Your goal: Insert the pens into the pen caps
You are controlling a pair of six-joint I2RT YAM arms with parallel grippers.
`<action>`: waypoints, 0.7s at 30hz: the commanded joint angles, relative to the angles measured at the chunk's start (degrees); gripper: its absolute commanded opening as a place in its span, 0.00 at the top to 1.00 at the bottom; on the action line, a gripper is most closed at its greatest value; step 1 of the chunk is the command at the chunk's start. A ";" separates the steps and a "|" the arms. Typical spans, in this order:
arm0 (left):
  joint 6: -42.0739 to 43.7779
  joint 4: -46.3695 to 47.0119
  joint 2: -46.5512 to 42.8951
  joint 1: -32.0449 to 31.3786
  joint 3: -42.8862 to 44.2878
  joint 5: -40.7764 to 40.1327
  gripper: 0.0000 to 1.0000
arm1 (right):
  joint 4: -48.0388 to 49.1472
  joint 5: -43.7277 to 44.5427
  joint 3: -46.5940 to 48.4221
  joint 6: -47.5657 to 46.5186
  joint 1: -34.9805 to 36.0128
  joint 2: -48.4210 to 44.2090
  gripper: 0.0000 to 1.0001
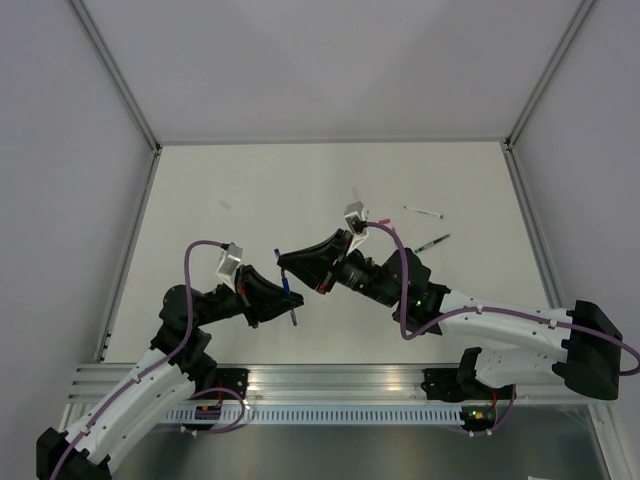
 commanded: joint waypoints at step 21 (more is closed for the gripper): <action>0.24 0.07 -0.90 -0.03 1.14 -0.84 0.98 | 1.97 3.10 0.29 -4.79 1.76 -0.46 1.00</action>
